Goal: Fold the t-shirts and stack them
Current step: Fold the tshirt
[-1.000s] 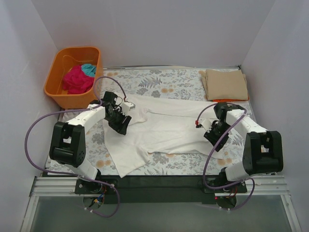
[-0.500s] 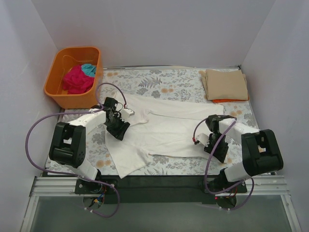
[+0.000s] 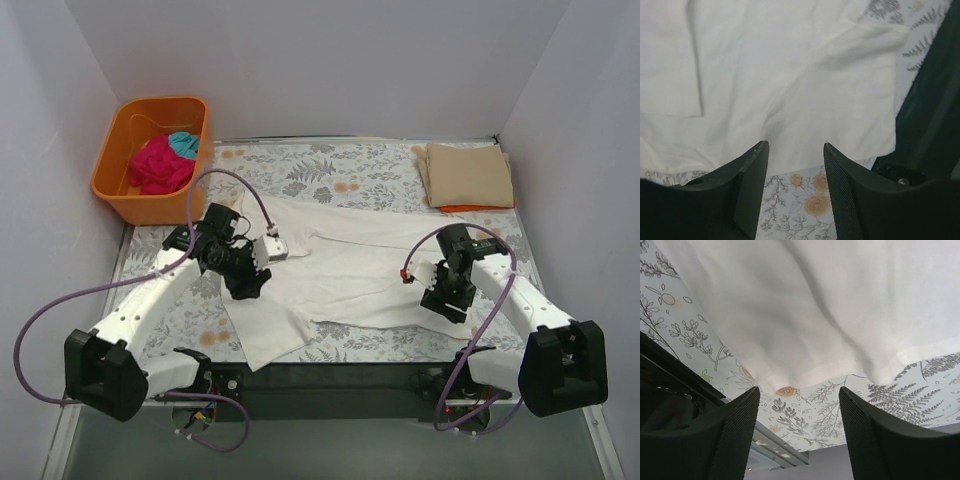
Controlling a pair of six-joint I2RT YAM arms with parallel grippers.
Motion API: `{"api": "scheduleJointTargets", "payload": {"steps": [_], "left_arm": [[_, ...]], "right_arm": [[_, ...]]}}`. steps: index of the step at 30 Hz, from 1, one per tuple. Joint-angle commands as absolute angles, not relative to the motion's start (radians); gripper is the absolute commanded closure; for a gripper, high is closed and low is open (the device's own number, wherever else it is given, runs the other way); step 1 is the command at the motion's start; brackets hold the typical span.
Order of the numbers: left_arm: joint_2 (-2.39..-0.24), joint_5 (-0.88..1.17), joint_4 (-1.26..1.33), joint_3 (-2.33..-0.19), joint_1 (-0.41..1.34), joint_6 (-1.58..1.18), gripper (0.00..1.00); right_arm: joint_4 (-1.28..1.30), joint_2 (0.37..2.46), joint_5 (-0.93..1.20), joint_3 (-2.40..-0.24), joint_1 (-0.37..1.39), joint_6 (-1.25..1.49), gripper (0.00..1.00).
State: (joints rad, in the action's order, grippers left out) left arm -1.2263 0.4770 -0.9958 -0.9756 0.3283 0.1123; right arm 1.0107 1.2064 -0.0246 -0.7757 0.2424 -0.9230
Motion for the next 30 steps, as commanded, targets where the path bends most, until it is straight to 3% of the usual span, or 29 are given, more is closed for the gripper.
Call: {"api": "scheduleJointTargets", "payload": {"steps": [1, 4, 12, 20, 25, 30], "left_arm": [[-1.165, 0.482, -1.216, -0.915, 0.457, 0.297, 0.54], [-1.134, 0.418, -1.212, -0.821, 0.595, 0.34, 0.52], [-1.155, 0.204, -1.033, -0.66, 1.013, 0.23, 0.48], [-1.201, 0.06, -0.819, -0.577, 1.176, 0.031, 0.48], [-1.247, 0.017, -0.726, -0.515, 1.224, -0.047, 0.6], [-1.198, 0.067, -0.742, -0.518, 1.226, -0.107, 0.92]], "right_arm": [[1.022, 1.186, -0.063, -0.697, 0.241, -1.048, 0.38], [0.977, 1.187, -0.078, -0.655, 0.241, -1.061, 0.25], [0.956, 1.252, -0.098, -0.673, 0.241, -1.039, 0.26], [0.95, 1.262, -0.092, -0.692, 0.212, -1.034, 0.26], [0.945, 1.247, -0.086, -0.681, 0.187, -1.069, 0.27], [0.945, 1.23, -0.02, -0.699, 0.176, -1.083, 0.33]]}}
